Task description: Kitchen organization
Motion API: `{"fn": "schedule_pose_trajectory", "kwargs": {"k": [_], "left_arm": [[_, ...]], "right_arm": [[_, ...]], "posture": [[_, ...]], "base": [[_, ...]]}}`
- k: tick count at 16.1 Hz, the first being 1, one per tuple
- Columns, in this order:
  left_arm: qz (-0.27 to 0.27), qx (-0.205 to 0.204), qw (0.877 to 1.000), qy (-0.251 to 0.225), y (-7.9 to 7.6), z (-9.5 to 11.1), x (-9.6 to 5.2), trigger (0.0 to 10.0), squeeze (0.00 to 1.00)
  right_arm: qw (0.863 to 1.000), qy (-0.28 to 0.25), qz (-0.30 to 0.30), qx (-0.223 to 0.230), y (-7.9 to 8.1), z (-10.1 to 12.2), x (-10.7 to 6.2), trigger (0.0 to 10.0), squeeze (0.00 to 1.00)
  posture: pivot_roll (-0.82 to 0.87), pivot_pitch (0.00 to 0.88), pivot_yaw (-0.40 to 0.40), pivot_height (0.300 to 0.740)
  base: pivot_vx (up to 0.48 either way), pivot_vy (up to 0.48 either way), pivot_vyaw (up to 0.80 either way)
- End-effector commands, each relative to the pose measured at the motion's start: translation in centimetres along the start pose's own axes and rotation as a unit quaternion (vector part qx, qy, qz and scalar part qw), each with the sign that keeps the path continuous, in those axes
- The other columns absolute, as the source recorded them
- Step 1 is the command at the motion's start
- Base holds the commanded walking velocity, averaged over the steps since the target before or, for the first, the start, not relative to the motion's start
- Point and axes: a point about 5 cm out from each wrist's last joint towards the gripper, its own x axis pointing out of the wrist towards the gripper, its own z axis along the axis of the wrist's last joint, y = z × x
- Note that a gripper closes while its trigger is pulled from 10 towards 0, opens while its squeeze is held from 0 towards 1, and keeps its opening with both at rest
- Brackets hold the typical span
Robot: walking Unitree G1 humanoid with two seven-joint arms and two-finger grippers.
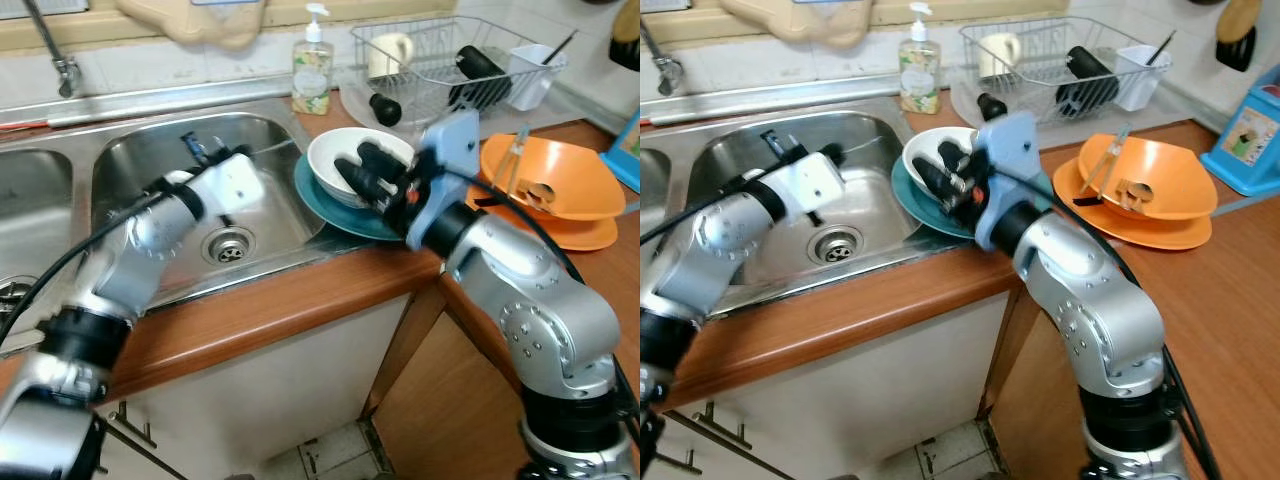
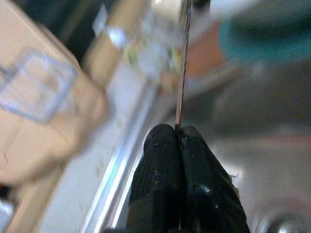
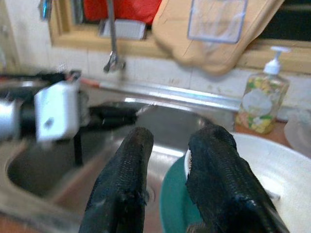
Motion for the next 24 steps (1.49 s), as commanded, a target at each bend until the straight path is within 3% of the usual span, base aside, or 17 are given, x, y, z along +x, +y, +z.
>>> {"fn": "schedule_pose_trajectory", "kwargs": {"k": [1,3,4,5,6,7,10,13,14,15,17,20,21,22,23,24], "left_arm": [[-0.022,0.002,0.999,0.043,0.0,-1.2,0.2,0.0,0.00],[-0.067,-0.001,0.992,0.106,-0.9,-3.2,0.3,3.6,0.00],[-0.099,-0.004,0.987,0.130,-1.6,-4.0,0.3,10.0,0.00],[-0.118,-0.013,0.983,0.140,-2.1,-4.3,0.3,10.0,0.00],[-0.152,-0.030,0.973,0.169,-3.1,-5.3,0.2,10.0,0.54],[-0.159,-0.038,0.970,0.182,-3.4,-5.7,0.2,10.0,1.00],[-0.164,-0.052,0.966,0.190,-3.6,-5.9,0.3,10.0,1.00],[-0.160,-0.074,0.967,0.185,-3.8,-5.9,0.2,10.0,1.00],[-0.129,-0.100,0.972,0.167,-3.4,-5.7,0.2,10.0,1.00],[-0.116,-0.112,0.974,0.157,-3.2,-5.5,0.2,10.0,1.00],[-0.054,-0.172,0.977,0.116,-2.2,-4.9,0.0,10.0,0.00],[0.005,-0.255,0.966,0.032,-1.7,-3.8,-1.6,10.0,0.00],[0.005,-0.255,0.966,0.032,-1.7,-3.8,-1.6,10.0,0.00],[0.006,-0.318,0.947,-0.032,-2.1,-2.3,-3.0,10.0,0.00],[0.003,-0.344,0.937,-0.055,-2.4,-1.6,-3.9,10.0,1.00],[-0.003,-0.359,0.931,-0.068,-2.7,-1.0,-4.4,10.0,1.00]], "right_arm": [[1.000,0.012,0.018,-0.015,0.5,-0.1,-0.3,10.0,0.00],[0.998,0.029,0.041,-0.029,1.0,-0.5,-0.8,10.0,0.00],[0.997,0.038,0.047,-0.038,1.2,-0.7,-1.0,10.0,0.00],[0.997,0.040,0.045,-0.041,1.2,-0.8,-1.0,10.0,0.00],[0.998,0.039,0.033,-0.044,1.1,-0.8,-1.1,10.0,0.00],[0.998,0.036,0.024,-0.044,0.9,-0.8,-1.2,10.0,0.00],[0.998,0.030,-0.009,-0.048,0.1,-0.5,-1.2,10.0,0.00],[0.994,0.018,-0.104,-0.038,-2.4,-0.1,-1.0,10.0,0.00],[0.991,0.007,-0.134,-0.023,-3.3,0.1,-1.1,10.0,1.00],[0.990,0.005,-0.136,-0.020,-3.4,0.2,-1.1,10.0,1.00],[0.991,0.005,-0.135,-0.019,-3.4,0.1,-0.9,10.0,1.00],[0.994,0.012,-0.105,-0.024,-2.3,-0.4,-0.3,10.0,1.00],[0.994,0.012,-0.105,-0.024,-2.3,-0.4,-0.3,10.0,1.00],[0.995,0.023,-0.085,-0.046,-1.5,-0.9,0.1,10.0,1.00],[0.995,0.030,-0.080,-0.058,-1.1,-1.3,0.4,10.0,0.60],[0.994,0.034,-0.080,-0.063,-1.0,-1.5,0.6,10.0,0.00]], "posture": [[-0.06,0.000,0.015,0.740],[-0.06,0.000,0.017,0.740],[-0.06,0.000,0.017,0.740],[-0.07,0.000,0.020,0.740],[-0.07,0.000,0.023,0.740],[-0.07,0.000,0.024,0.740],[-0.07,0.000,0.020,0.740],[-0.07,0.000,0.012,0.740],[-0.07,0.000,0.009,0.740],[-0.07,0.000,0.006,0.740],[-0.06,0.000,-0.001,0.740],[-0.06,0.000,-0.007,0.740],[-0.06,0.000,-0.007,0.740],[-0.05,0.000,-0.012,0.740],[-0.05,0.000,-0.013,0.740],[-0.05,0.000,-0.014,0.740]], "base": [[0.000,0.000,0.00],[0.000,0.000,0.00],[0.000,0.000,0.00],[0.000,0.000,0.00],[0.000,0.000,0.00],[0.000,0.000,0.00],[0.000,0.000,0.00],[0.000,0.000,0.00],[0.000,0.000,0.00],[0.000,0.000,0.00],[0.000,0.000,0.00],[0.000,0.000,0.00],[0.000,0.000,0.00],[0.000,0.000,0.00],[0.000,0.000,0.00],[0.000,0.000,0.00]]}}
